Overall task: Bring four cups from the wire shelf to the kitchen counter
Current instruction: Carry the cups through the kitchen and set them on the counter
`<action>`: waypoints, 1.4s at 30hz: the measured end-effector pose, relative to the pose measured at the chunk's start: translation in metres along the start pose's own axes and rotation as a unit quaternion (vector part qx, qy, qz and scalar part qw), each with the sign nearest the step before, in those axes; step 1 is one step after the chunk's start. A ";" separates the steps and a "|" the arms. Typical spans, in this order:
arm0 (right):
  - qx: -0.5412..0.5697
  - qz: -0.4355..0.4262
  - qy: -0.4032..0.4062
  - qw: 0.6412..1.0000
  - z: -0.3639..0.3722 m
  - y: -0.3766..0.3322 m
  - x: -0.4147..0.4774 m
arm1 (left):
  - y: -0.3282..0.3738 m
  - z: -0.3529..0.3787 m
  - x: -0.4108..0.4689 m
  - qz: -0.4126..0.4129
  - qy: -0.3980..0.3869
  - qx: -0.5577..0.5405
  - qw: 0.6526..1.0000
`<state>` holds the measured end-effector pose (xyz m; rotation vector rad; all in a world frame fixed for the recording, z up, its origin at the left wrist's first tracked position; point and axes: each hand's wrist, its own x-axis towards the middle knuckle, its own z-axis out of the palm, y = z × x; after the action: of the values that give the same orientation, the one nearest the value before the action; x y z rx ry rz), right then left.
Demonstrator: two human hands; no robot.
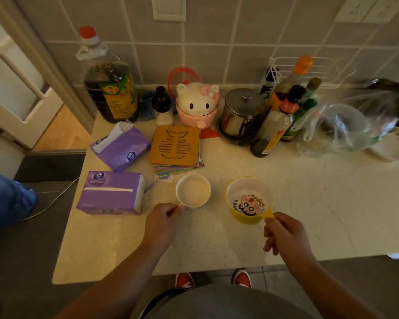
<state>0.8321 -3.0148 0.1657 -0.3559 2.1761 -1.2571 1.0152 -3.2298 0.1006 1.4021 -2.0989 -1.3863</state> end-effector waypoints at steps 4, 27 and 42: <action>0.003 0.001 0.000 1.000 0.000 0.005 0.001 | -0.007 0.002 -0.011 0.028 0.014 0.012 0.999; -0.047 -0.025 0.018 0.998 0.036 0.032 0.036 | -0.050 -0.003 -0.043 0.096 -0.011 0.402 0.911; -0.020 -0.030 0.045 0.998 0.041 0.035 0.031 | -0.055 -0.003 -0.043 0.107 -0.011 0.394 0.913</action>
<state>0.8350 -3.0402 0.1089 -0.3899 2.2833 -1.2862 1.0699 -3.2002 0.0687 1.3102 -2.8812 -0.4551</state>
